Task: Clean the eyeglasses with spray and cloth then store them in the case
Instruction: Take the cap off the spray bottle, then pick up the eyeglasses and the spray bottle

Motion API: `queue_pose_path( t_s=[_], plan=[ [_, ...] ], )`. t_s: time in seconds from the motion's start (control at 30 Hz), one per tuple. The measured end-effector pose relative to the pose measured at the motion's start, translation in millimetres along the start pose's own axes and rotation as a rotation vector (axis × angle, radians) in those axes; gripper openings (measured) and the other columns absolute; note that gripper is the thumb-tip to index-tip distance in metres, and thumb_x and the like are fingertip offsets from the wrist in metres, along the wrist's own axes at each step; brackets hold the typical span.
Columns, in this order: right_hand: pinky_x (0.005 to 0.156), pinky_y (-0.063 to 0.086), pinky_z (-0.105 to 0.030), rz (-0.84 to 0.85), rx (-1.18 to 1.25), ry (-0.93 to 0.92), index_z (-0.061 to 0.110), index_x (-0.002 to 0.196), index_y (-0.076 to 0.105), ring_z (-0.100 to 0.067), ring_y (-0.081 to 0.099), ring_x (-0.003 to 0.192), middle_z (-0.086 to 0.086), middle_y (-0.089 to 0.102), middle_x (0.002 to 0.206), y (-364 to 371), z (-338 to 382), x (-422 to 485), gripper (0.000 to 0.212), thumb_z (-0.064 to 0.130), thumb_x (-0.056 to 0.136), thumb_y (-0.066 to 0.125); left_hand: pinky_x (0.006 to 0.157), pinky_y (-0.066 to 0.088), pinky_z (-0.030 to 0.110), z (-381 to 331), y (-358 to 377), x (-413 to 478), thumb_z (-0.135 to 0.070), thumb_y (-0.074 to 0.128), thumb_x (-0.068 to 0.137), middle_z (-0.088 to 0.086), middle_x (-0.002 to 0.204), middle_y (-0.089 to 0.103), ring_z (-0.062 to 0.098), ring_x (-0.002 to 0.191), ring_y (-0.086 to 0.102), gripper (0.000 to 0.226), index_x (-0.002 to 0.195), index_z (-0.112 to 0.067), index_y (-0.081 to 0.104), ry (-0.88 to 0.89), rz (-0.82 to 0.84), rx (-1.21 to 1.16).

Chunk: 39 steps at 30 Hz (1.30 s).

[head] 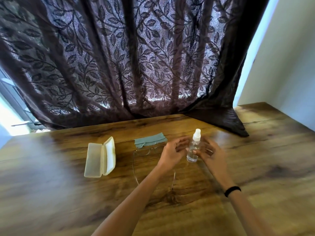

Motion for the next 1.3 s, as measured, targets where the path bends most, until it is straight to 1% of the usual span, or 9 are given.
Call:
queue_pose_path(
  t_s=[0.13,0.23,0.33,0.53,0.83,0.93,1.03,1.2,1.3],
  plan=[
    [0.079,0.051,-0.021,-0.187,-0.116,-0.267,0.012,0.111,0.061,-0.009,0.062,0.091,0.004,0.063,0.103,-15.6,33.4,-28.5,0.035,0.009,0.077,0.070,0.087,0.047,0.012,-1.1,-37.8,-11.2,-0.003,0.061,0.084,0.000,0.116,0.064,0.007,0.106,0.060,0.037,0.119,-0.013,0.056,0.032,-0.056,0.185],
    [0.080,0.052,-0.022,-0.084,-0.243,-0.443,0.009,0.109,0.063,-0.013,0.064,0.088,0.001,0.064,0.102,9.6,52.8,-46.4,0.030,0.001,0.080,0.065,0.079,0.043,0.001,-4.6,-89.2,-26.2,-0.006,0.062,0.085,-0.001,0.109,0.068,0.001,0.094,0.061,0.028,0.112,-0.014,0.063,0.102,-0.181,0.455],
    [0.082,0.053,-0.025,0.107,-0.358,-0.331,0.015,0.118,0.060,-0.013,0.066,0.086,-0.004,0.067,0.110,44.5,40.2,-44.4,0.037,0.001,0.085,0.060,0.080,0.045,0.006,-7.9,-131.3,-43.3,-0.003,0.062,0.084,0.003,0.105,0.070,0.007,0.090,0.062,0.024,0.105,-0.012,0.068,0.174,-0.253,0.702],
    [0.065,0.047,-0.004,0.245,-0.441,-0.185,0.020,0.128,0.051,-0.005,0.066,0.073,-0.001,0.066,0.116,86.8,15.8,-31.9,0.044,0.003,0.088,0.055,0.089,0.046,0.025,4.7,-154.4,-68.0,-0.003,0.063,0.083,0.004,0.111,0.068,0.016,0.100,0.063,0.028,0.108,-0.014,0.067,0.232,-0.206,0.969],
    [0.083,0.046,-0.012,0.244,-0.431,-0.220,0.015,0.124,0.056,-0.008,0.066,0.093,0.000,0.066,0.117,103.1,22.7,-23.7,0.038,0.004,0.087,0.057,0.080,0.055,0.036,17.8,-139.5,-74.6,-0.018,0.054,0.091,0.004,0.118,0.063,0.020,0.101,0.063,0.026,0.116,-0.014,0.060,0.260,-0.131,1.072],
    [0.073,0.045,-0.003,0.227,-0.390,-0.236,0.013,0.123,0.057,0.004,0.063,0.077,-0.002,0.069,0.110,102.2,30.3,-22.0,0.036,0.003,0.088,0.056,0.081,0.055,0.035,13.8,-139.2,-73.3,-0.019,0.054,0.092,0.004,0.116,0.064,0.019,0.101,0.063,0.023,0.112,-0.013,0.062,0.293,-0.147,1.034],
    [0.054,0.043,0.000,0.198,-0.346,-0.230,0.012,0.121,0.057,0.010,0.049,0.054,-0.005,0.072,0.096,100.4,38.8,-15.4,0.034,0.003,0.089,0.054,0.074,0.056,0.033,0.4,-150.8,-74.7,-0.012,0.060,0.088,0.008,0.106,0.069,0.021,0.090,0.067,0.018,0.105,-0.011,0.064,0.335,-0.249,0.944],
    [0.062,0.047,-0.003,0.069,-0.239,-0.297,0.008,0.110,0.066,0.005,0.059,0.064,0.006,0.069,0.089,93.4,76.9,6.1,0.025,0.003,0.088,0.055,0.064,0.057,0.028,-22.2,-182.9,-66.9,0.001,0.062,0.083,0.009,0.090,0.072,0.018,0.074,0.068,0.019,0.101,-0.006,0.064,0.388,-0.482,0.788],
    [0.062,0.054,-0.020,0.014,-0.197,-0.349,0.006,0.099,0.069,-0.009,0.067,0.067,-0.001,0.072,0.084,88.4,101.6,21.5,0.018,0.004,0.089,0.054,0.067,0.045,0.008,-35.0,-199.4,-55.3,0.005,0.067,0.078,0.003,0.087,0.072,0.010,0.075,0.066,0.022,0.095,-0.009,0.066,0.376,-0.575,0.694]
  ],
)
Point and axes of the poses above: each hand's wrist, its own x-axis towards the middle knuckle, its own y-axis out of the palm, z = x × y, the point moved 9 cm from there along x, towards the middle knuckle
